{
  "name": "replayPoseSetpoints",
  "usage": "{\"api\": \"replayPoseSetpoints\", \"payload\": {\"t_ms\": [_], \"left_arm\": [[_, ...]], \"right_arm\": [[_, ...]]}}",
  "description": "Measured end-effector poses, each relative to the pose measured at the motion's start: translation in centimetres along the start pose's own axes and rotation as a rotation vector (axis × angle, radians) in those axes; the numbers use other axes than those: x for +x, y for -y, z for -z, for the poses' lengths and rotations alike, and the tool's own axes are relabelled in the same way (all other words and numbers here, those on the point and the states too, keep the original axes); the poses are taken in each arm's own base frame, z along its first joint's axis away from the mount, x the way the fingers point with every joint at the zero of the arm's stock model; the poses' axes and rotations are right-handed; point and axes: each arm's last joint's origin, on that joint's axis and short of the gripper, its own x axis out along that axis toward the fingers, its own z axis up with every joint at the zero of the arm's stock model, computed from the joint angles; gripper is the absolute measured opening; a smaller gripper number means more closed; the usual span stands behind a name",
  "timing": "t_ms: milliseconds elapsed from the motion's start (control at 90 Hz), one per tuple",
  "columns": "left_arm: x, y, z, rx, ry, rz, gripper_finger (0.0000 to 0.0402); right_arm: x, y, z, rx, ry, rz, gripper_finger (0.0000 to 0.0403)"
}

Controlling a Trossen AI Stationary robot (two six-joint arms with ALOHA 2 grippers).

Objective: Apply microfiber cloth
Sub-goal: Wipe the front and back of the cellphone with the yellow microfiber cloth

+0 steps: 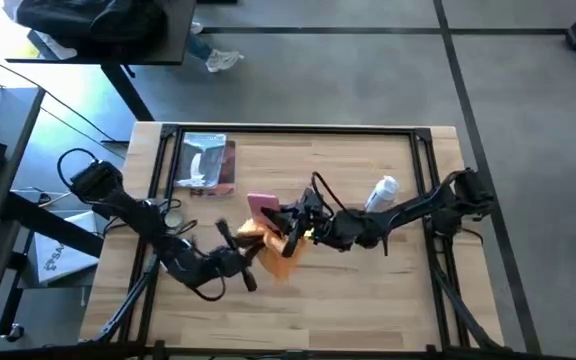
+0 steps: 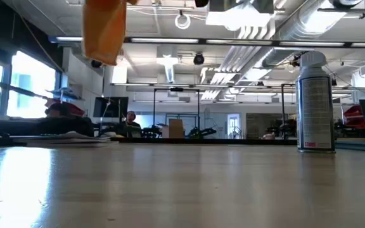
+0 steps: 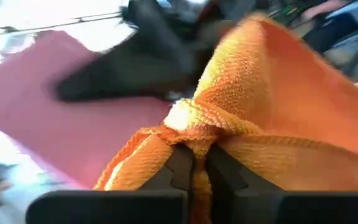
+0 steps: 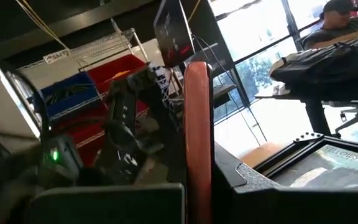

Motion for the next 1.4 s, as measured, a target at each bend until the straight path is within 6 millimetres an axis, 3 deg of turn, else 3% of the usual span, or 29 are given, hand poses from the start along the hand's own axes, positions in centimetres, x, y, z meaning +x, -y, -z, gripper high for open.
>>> {"api": "replayPoseSetpoints", "payload": {"t_ms": [211, 411, 511, 711, 1033, 1189, 1400], "left_arm": [[-0.4, -3.0, -1.5, 0.15, -0.043, -0.08, 0.0003], [-0.8, -4.8, -2.4, 0.149, -0.016, -0.073, 0.0003], [-1.1, -4.2, -1.9, 0.137, 0.028, -0.009, 0.0003], [-1.5, -2.4, 1.0, 0.042, 0.101, 0.185, 0.0003], [-1.3, 1.8, 5.6, -0.044, 0.041, 0.307, 0.0003], [-2.4, 2.8, 4.8, -0.145, 0.144, 0.327, 0.0003], [-5.0, 1.6, 2.5, -0.124, 0.293, 0.256, 0.0003]], "right_arm": [[-0.2, -0.3, 0.1, 0.002, -0.006, -0.008, 0.0], [-0.3, -0.6, 0.1, 0.015, 0.002, -0.025, 0.0], [-0.3, -0.6, 0.0, 0.014, 0.001, -0.041, 0.0], [-0.3, -0.6, -0.1, 0.023, 0.009, -0.047, 0.0], [-0.2, -0.6, -0.6, 0.021, 0.055, -0.047, 0.0], [-0.1, -0.3, -0.5, -0.016, 0.045, -0.026, 0.0], [0.0, -0.1, -0.3, -0.041, 0.024, -0.006, 0.0]]}}
